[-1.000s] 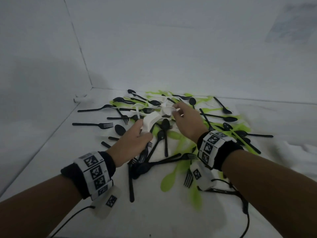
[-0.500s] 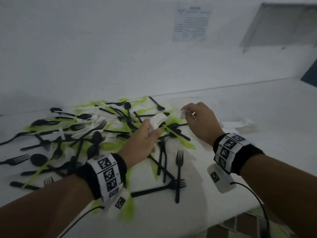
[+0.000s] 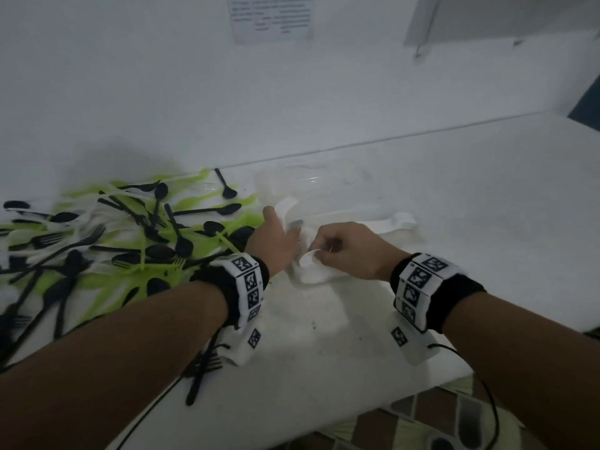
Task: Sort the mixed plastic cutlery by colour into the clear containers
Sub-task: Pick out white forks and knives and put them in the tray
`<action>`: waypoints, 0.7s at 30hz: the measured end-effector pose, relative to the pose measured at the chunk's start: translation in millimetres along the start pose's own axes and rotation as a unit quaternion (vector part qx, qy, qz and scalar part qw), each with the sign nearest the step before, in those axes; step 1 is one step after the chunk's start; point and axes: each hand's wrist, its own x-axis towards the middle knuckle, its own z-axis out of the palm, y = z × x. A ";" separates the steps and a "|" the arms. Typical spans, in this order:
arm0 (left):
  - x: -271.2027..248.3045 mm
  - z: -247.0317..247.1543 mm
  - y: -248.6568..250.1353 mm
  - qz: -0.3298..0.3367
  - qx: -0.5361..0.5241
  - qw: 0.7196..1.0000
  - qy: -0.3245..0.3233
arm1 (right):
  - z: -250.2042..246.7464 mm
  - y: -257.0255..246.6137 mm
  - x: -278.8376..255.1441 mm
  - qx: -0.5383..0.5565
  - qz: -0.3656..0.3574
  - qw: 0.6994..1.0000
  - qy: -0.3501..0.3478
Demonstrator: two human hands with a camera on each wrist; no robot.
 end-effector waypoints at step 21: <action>9.4 15.3 6.0 -0.007 0.105 0.994 -0.027 | -28.7 2.1 5.0 0.023 0.050 0.987 -0.153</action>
